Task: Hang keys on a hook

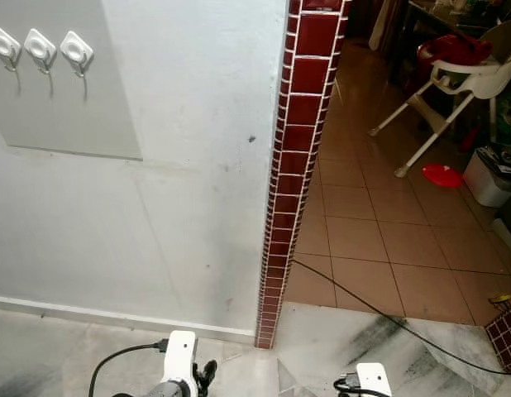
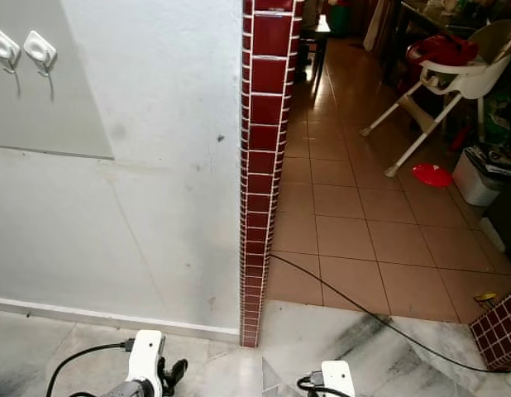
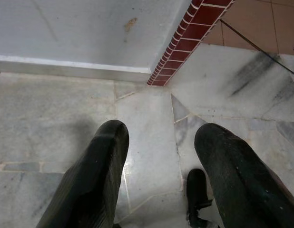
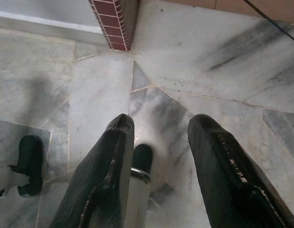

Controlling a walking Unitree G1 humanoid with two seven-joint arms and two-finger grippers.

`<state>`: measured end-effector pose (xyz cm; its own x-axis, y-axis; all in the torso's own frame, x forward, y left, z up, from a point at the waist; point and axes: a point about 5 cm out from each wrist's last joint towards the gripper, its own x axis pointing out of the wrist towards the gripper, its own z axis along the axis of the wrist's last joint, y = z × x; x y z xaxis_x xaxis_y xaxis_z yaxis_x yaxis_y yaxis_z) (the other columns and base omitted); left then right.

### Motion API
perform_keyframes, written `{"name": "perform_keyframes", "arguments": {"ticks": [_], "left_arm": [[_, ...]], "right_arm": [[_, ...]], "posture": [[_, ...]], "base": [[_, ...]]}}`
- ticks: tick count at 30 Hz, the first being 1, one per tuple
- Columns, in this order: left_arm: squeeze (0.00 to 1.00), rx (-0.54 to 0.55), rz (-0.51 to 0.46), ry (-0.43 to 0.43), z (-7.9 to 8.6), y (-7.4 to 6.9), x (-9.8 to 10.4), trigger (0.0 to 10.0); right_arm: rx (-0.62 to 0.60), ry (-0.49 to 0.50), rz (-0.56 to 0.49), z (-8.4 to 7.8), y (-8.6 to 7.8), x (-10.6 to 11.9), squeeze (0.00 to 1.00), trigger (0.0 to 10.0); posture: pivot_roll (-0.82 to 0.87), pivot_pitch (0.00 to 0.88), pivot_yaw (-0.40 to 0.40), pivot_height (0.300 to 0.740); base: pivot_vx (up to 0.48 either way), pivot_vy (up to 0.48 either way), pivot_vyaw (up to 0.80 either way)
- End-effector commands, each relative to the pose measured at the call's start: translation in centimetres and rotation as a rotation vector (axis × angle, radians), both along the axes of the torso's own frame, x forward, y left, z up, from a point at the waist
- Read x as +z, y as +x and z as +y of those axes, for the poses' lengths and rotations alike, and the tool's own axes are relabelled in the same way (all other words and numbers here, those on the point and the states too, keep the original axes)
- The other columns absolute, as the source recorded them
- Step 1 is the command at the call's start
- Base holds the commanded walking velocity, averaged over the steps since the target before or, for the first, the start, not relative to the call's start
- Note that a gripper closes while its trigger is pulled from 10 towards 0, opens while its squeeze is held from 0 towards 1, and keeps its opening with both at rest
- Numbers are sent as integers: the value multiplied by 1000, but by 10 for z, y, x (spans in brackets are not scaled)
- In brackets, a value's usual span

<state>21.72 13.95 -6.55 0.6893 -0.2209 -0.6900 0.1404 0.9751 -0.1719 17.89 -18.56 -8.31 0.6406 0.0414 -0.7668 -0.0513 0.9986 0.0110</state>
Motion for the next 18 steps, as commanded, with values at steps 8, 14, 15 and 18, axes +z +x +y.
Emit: {"name": "perform_keyframes", "arguments": {"ticks": [8, 14, 15, 18], "left_arm": [[0, -7, 5, 27, 5, -2, -1, 10000], [0, -13, 7, 31, 3, -2, -1, 10000], [0, -16, 6, 32, 3, -2, -1, 10000], [0, -19, 6, 32, 2, -1, -1, 10000]], "right_arm": [[7, -15, 1, -1, -3, -1, 0, 10000], [7, -20, 7, -3, -5, -2, 0, 10000], [7, -20, 8, -3, -6, -2, 0, 10000], [8, -22, 9, -3, -6, -2, 0, 10000]], "posture": [[49, 13, -18, 740], [45, 11, -16, 740], [41, 7, -14, 740], [41, 7, -14, 740]], "base": [[0, 0, 652], [0, 0, 800], [0, 0, 800], [0, 0, 800]]}}
